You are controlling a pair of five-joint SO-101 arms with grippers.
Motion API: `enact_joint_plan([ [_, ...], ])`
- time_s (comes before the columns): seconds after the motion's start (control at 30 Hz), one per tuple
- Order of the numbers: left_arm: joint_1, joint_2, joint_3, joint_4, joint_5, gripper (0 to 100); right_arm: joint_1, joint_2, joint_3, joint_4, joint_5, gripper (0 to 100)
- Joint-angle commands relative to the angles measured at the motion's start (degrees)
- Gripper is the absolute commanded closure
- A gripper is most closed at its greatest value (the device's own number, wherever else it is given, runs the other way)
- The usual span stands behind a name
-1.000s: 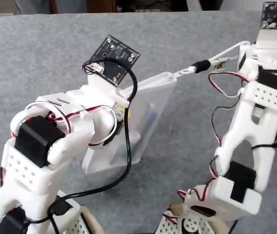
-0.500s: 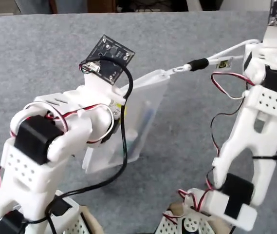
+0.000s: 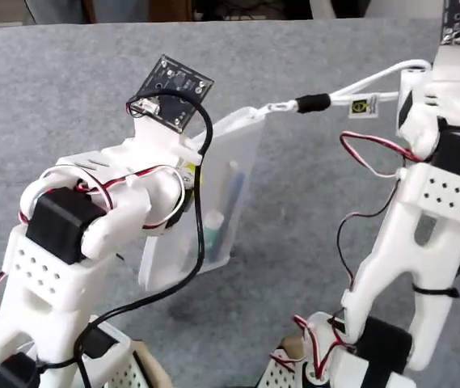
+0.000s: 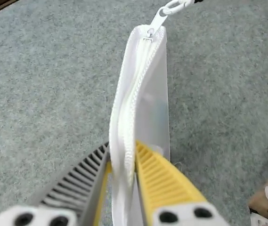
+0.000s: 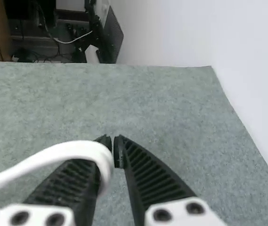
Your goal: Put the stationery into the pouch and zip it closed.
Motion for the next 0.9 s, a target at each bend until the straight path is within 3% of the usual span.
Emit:
enact_joint_plan([
  [0.0, -2.2, -0.4, 5.2, -3.3, 0.6, 97, -2.7, -3.4, -2.6, 2.6, -0.1, 98.3],
  [0.2, -9.5, -0.5, 12.0, -7.1, 5.8, 97, -5.1, -6.6, -2.3, 7.3, -0.1, 98.3],
  [0.33, -10.2, 0.0, 13.1, -7.1, 5.7, 97, -5.3, -9.2, 1.3, 7.9, -0.1, 98.2],
  [0.47, -10.2, 0.0, 13.1, -7.9, 5.8, 97, -6.2, -11.9, 5.3, 7.8, -0.1, 91.7],
  [0.67, -10.2, 0.0, 13.1, -8.0, 6.2, 81, -6.2, -13.2, 6.7, 7.6, -0.1, 90.7],
  [0.87, -10.2, 0.0, 13.1, -8.3, 6.1, 80, -7.4, -13.3, 6.9, 7.9, -0.1, 90.6],
])
